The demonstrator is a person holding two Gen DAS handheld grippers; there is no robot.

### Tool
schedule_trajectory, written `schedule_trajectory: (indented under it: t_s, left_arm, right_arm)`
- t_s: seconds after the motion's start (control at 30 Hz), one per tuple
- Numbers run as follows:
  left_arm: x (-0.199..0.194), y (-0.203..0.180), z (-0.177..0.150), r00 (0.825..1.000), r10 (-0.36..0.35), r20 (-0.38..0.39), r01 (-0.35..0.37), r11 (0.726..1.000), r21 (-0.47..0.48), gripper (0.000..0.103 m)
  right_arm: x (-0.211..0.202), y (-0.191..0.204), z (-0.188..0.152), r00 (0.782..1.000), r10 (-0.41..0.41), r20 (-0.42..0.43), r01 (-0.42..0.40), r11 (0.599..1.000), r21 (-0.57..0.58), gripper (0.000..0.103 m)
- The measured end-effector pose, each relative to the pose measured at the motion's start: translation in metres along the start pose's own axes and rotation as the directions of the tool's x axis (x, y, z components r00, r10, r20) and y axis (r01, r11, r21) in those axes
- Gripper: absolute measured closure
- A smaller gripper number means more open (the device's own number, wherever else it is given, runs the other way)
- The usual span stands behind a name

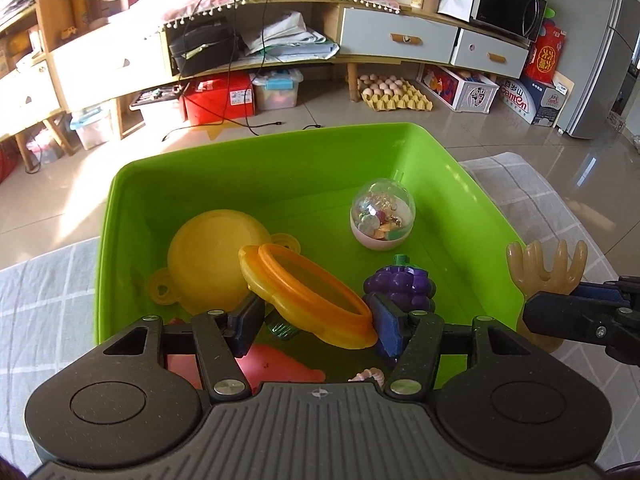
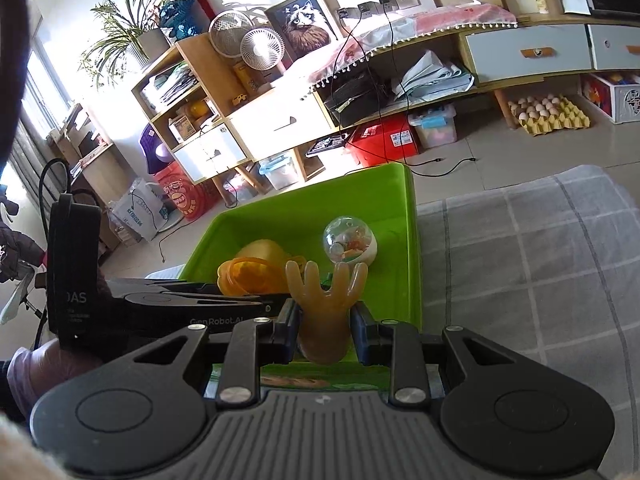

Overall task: Organize rigid objects
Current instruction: 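Carry the orange lid and tan hand toy over the green bin, then open both tools to drop the lid and hand toy into the bin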

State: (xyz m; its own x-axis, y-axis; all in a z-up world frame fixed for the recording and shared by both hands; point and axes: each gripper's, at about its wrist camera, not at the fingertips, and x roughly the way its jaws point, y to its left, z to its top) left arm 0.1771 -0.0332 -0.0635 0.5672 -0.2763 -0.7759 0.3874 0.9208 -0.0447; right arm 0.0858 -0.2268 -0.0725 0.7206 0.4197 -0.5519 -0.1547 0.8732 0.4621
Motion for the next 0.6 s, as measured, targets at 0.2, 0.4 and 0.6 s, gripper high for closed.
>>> schedule_trajectory:
  t_s: [0.2,0.4,0.6]
  left_arm:
    - [-0.018,-0.008,-0.002,0.999,0.003,0.044,-0.005,1.000,0.024,0.016]
    - [-0.039,-0.012,-0.003,0.996,0.022,0.083,-0.024,0.999,0.023,0.006]
    - [-0.062,-0.017,-0.010,0.994,0.028,0.108,-0.029,0.999,0.012,0.005]
  right_arm:
    - [-0.007,-0.005,0.003,1.000,0.025,-0.010,-0.024,0.999,0.047,0.092]
    - [-0.019,-0.002,0.006,1.000,0.022,0.006,-0.023,0.998,0.053,0.073]
    - [-0.030,0.005,0.003,1.000,0.007,0.003,-0.007,1.000,0.020,0.061]
